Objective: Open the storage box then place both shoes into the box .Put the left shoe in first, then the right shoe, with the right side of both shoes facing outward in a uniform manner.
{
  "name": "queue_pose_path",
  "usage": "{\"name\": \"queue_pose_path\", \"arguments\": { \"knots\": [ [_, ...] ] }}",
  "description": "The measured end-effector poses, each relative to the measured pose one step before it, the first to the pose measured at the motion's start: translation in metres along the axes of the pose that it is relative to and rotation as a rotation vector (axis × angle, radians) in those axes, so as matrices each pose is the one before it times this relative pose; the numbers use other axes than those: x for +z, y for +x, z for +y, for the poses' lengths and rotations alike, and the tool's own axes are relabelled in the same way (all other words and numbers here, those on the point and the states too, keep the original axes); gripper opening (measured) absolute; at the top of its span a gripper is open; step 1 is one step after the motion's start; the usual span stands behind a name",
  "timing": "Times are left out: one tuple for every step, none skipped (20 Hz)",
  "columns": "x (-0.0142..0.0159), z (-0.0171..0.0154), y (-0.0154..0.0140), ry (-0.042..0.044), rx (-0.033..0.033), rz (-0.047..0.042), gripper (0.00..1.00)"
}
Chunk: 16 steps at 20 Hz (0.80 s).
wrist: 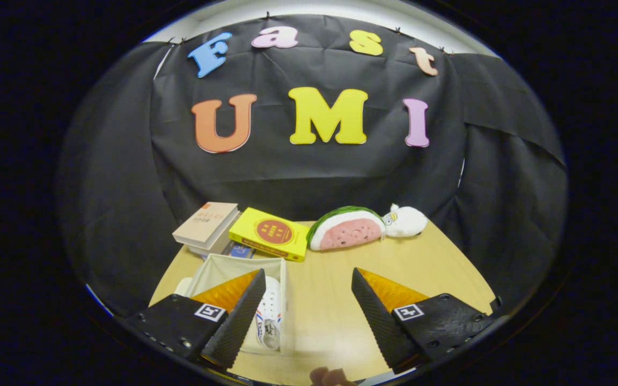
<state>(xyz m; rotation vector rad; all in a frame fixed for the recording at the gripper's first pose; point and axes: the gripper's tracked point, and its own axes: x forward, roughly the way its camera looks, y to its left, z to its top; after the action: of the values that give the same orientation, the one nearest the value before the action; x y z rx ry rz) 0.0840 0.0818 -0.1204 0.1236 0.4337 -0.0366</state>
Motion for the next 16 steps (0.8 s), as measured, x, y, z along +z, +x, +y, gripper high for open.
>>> {"name": "queue_pose_path", "arguments": {
  "knots": [
    [0.00564, -0.00870, -0.00819, 0.00355, -0.00345, -0.02113, 0.98],
    [0.01288, -0.01426, -0.01008, 0.01195, -0.01900, -0.05075, 0.98],
    [0.01263, -0.01212, -0.00960, 0.00571, -0.01547, -0.05377, 0.98],
    [0.01171, -0.00758, -0.01017, 0.00250, -0.00104, -0.04089, 0.97],
    [0.01030, -0.00821, -0.01145, -0.00119, -0.00196, -0.03316, 0.97],
    [0.00791, -0.00985, -0.00902, -0.00811, -0.00419, -0.01950, 0.97],
    [0.01035, -0.00812, -0.00715, 0.00467, -0.00683, -0.01924, 0.97],
    [0.01168, -0.00538, -0.00867, 0.01052, 0.00393, -0.01497, 0.97],
    [0.00965, -0.00176, -0.00793, 0.01397, 0.00833, -0.01531, 0.97],
    [0.00916, -0.00263, -0.00431, 0.00825, 0.00105, -0.01524, 0.97],
    [0.01147, -0.00333, -0.00516, 0.00923, 0.00587, -0.01994, 0.97],
    [0.00968, -0.00147, -0.00221, 0.00707, -0.00151, -0.01852, 0.97],
    [0.00796, -0.00236, -0.00294, -0.00551, 0.00011, -0.01394, 0.97],
    [0.00457, -0.00351, -0.00309, -0.01073, -0.00707, -0.00681, 0.97],
    [0.00452, -0.00132, -0.00295, -0.00963, 0.00491, -0.00243, 0.97],
    [0.00523, -0.00001, -0.00420, -0.00829, -0.00156, -0.00303, 0.97]
  ]
}}
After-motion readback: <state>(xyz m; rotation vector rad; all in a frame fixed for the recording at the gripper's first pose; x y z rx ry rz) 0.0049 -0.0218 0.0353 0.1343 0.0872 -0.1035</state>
